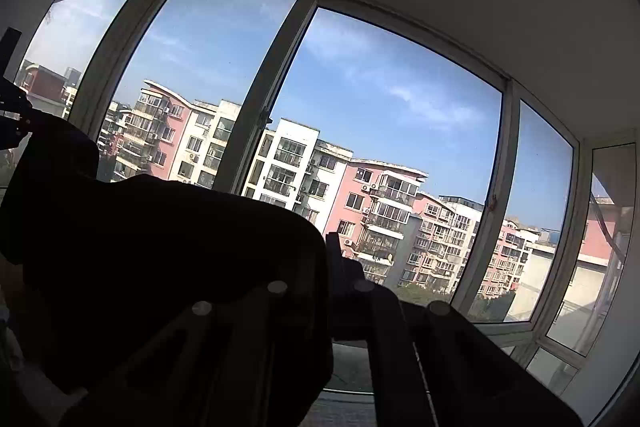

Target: Fold clothes

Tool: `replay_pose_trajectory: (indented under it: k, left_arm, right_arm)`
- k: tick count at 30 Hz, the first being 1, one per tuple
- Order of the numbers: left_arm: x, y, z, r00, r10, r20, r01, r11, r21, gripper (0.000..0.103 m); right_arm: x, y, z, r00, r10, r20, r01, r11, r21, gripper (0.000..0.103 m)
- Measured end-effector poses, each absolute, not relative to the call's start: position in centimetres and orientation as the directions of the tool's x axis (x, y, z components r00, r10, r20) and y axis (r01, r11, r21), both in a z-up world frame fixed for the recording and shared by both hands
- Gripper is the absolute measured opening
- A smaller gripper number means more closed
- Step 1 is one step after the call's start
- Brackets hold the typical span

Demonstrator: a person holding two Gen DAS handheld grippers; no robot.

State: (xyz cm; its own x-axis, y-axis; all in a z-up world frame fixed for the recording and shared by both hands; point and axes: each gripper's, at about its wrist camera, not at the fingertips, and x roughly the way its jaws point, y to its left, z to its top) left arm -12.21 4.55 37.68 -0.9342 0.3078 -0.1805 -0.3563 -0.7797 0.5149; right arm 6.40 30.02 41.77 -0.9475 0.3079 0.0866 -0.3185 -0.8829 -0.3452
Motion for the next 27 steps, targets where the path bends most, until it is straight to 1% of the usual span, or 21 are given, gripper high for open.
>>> replay_pose_trajectory:
  k: [2,4,5,7,8,11,15,17,20,22,24,27]
  left_arm:
    - [-10.6,4.0,39.0,-0.937,0.313,-0.152,-0.345,-0.781,0.520,0.007]
    - [-9.3,3.5,39.7,-0.938,0.317,-0.139,-0.341,-0.779,0.526,0.008]
    - [-8.7,3.3,40.0,-0.939,0.316,-0.134,-0.338,-0.777,0.532,0.008]
    - [-7.7,2.8,40.4,-0.941,0.314,-0.128,-0.331,-0.774,0.540,0.013]
    - [-7.3,2.6,40.4,-0.940,0.315,-0.134,-0.336,-0.770,0.543,0.014]
    - [-6.7,2.7,39.8,-0.931,0.324,-0.168,-0.361,-0.754,0.549,0.014]
    - [-6.6,2.5,39.7,-0.915,0.319,-0.249,-0.404,-0.718,0.567,0.013]
    - [-6.6,2.5,39.6,-0.905,0.315,-0.286,-0.425,-0.702,0.572,0.013]
    - [-7.1,3.0,39.6,-0.904,0.292,-0.313,-0.426,-0.684,0.592,0.013]
    - [-8.5,3.8,39.4,-0.900,0.290,-0.325,-0.433,-0.677,0.595,0.014]
    - [-10.4,4.8,39.1,-0.888,0.302,-0.346,-0.455,-0.675,0.580,0.014]
    - [-16.1,7.4,35.9,-0.865,0.285,-0.413,-0.489,-0.664,0.566,0.014]
  right_arm:
    - [7.8,29.4,42.8,-0.943,0.309,0.125,-0.333,-0.875,-0.352,0.004]
    - [9.0,29.1,43.5,-0.944,0.301,0.138,-0.331,-0.876,-0.350,0.004]
    - [9.5,29.0,43.8,-0.946,0.294,0.139,-0.325,-0.880,-0.347,0.004]
    - [9.9,28.7,44.2,-0.954,0.277,0.110,-0.298,-0.891,-0.342,0.004]
    - [10.1,28.6,44.4,-0.959,0.269,0.094,-0.285,-0.897,-0.338,0.004]
    - [9.9,29.1,44.0,-0.970,0.244,-0.003,-0.229,-0.916,-0.330,0.004]
    - [9.9,29.6,43.5,-0.969,0.214,-0.122,-0.165,-0.933,-0.320,0.004]
    - [9.9,29.9,43.6,-0.965,0.207,-0.161,-0.148,-0.937,-0.318,0.004]
    - [8.1,30.5,43.4,-0.953,0.242,-0.180,-0.169,-0.923,-0.344,0.004]
    - [5.3,32.2,42.6,-0.946,0.248,-0.208,-0.172,-0.930,-0.325,0.004]
    - [1.2,34.6,40.6,-0.930,0.271,-0.249,-0.187,-0.931,-0.314,0.004]
    - [-6.9,38.9,35.9,-0.894,0.270,-0.358,-0.178,-0.947,-0.269,0.004]
